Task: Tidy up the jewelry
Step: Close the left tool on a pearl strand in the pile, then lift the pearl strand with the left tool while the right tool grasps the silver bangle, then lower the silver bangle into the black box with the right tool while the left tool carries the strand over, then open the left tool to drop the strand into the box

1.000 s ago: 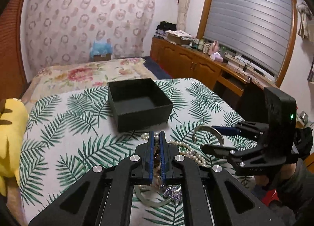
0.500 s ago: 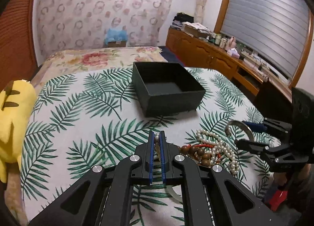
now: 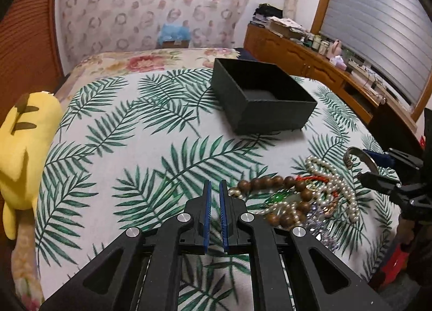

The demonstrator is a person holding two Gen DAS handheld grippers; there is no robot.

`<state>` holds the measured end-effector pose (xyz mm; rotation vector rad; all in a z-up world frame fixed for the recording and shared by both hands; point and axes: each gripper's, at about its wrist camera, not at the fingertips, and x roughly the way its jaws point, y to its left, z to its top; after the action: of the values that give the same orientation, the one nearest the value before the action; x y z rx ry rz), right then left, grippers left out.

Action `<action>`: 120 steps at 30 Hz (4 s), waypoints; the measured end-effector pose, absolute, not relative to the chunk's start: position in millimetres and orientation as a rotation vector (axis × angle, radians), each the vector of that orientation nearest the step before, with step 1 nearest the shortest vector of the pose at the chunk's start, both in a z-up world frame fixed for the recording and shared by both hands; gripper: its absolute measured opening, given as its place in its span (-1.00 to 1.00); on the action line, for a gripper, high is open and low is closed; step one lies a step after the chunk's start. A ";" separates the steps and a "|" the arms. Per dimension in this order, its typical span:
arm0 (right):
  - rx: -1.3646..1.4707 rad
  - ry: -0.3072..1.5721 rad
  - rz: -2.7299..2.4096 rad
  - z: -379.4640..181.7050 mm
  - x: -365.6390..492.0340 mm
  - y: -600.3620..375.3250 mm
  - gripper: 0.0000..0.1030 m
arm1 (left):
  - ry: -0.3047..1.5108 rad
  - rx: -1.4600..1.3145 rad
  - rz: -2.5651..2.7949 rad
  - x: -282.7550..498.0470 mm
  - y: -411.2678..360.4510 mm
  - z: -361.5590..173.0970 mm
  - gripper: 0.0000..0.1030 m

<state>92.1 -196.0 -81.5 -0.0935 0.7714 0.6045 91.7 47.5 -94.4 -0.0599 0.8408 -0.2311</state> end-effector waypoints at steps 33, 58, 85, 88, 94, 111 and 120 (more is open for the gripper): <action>-0.104 0.773 0.609 -82.3 89.8 -193.1 0.19 | 0.767 -0.024 -0.238 68.9 43.0 -74.3 -0.92; -0.110 0.741 0.605 -67.1 97.3 -195.2 0.19 | 0.480 0.001 -0.301 70.5 13.3 58.6 -0.92; -0.206 0.696 0.605 -62.5 229.6 -143.8 0.20 | 0.431 0.075 -0.238 155.4 -8.6 108.3 -0.92; -0.193 0.695 0.621 -63.5 232.6 -144.2 0.33 | 0.440 0.072 -0.242 161.2 -11.2 107.2 -0.92; -0.173 0.670 0.610 -55.0 225.2 -158.4 0.36 | 0.461 0.070 -0.248 177.5 -16.1 99.8 -0.92; -0.150 0.642 0.566 -55.0 194.1 -200.3 0.36 | 0.445 0.097 -0.223 201.1 -32.5 111.0 -0.92; -0.129 0.658 0.569 -60.6 181.7 -204.2 0.36 | 0.531 0.102 -0.224 216.4 -35.5 76.4 -0.79</action>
<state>181.7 -204.2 -60.6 -0.1289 0.6579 0.5685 216.4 -35.5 76.4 0.1022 0.5311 -0.2243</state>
